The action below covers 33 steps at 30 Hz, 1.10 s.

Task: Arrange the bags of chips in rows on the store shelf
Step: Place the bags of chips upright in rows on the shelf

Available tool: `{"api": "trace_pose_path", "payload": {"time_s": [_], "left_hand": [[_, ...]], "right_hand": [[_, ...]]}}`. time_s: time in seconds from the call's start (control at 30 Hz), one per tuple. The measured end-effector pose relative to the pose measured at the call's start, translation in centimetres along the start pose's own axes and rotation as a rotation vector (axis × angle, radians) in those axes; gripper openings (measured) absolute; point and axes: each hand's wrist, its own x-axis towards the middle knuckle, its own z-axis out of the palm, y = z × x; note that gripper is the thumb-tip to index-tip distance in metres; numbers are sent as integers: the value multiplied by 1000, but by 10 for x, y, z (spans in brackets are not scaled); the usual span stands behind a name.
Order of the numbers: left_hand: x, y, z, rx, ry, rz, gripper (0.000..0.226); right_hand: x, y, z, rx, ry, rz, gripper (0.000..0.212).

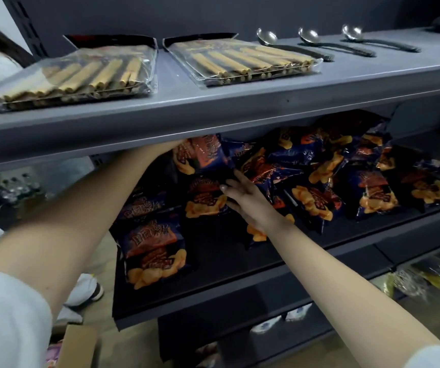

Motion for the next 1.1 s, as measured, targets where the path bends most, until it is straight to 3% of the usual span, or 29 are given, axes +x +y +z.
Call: {"api": "trace_pose_path", "payload": {"time_s": [0.13, 0.2, 0.3, 0.4, 0.47, 0.53, 0.67, 0.9, 1.1], "left_hand": [[-47, 33, 13, 36, 394, 139, 40], [-72, 33, 31, -96, 425, 143, 48], [-93, 26, 47, -238, 336, -2, 57], [-103, 21, 48, -362, 174, -175, 80], [-106, 18, 41, -499, 17, -200, 57], [-108, 16, 35, -568, -91, -210, 34], [-115, 13, 33, -728, -164, -207, 15], [-134, -2, 55, -762, -144, -178, 14], [-140, -7, 73, -706, -127, -148, 22]], "right_hand": [[-5, -3, 4, 82, -45, -52, 75], [-4, -5, 6, 105, -33, -88, 73], [-2, -5, 7, 76, 99, -148, 55], [-4, -3, -2, 17, 144, -169, 25], [-8, -2, -8, -15, 120, -154, 17], [-12, -3, -12, -57, 94, -176, 17], [-20, -7, -17, -106, 53, -205, 23], [-38, 1, -29, -181, 7, -224, 25], [-44, 14, -38, -205, 79, -201, 26]]}}
